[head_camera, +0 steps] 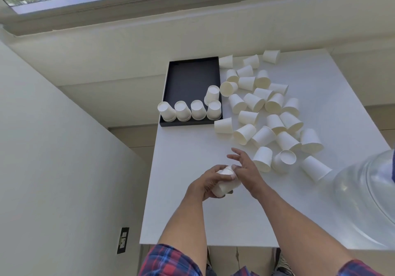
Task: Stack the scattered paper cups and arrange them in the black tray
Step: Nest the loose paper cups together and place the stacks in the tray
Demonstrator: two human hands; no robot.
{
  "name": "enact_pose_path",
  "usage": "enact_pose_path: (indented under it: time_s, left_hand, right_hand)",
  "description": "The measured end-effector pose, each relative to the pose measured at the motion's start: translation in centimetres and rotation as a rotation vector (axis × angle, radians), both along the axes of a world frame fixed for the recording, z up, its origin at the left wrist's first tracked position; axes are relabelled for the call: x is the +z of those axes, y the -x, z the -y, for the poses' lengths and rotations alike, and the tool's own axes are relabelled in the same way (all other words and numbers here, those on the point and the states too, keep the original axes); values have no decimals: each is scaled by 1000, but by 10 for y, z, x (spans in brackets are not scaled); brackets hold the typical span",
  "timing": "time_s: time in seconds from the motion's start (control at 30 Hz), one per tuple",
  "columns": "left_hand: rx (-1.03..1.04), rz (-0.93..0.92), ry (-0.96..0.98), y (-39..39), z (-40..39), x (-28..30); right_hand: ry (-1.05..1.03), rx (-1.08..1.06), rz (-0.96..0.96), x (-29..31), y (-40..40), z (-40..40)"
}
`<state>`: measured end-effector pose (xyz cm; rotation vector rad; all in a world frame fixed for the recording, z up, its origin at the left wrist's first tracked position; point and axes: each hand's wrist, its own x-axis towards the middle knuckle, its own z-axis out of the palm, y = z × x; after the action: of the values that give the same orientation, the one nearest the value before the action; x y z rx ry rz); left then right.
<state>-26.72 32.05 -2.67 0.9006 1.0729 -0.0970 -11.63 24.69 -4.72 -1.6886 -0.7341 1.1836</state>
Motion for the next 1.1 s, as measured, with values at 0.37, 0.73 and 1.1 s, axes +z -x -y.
enact_pose_path:
  time_s: [0.37,0.73,1.1]
  left_hand:
    - [146,-166,-319,-1,-10,6]
    - [104,-135,-287,-2,-11,8]
    - [72,-101,-217,3,-18,8]
  right_hand:
    - [330,80,968,4,-21,19]
    - [514,351,1351,8,-41,22]
    - [277,185,1328,14,-41,6]
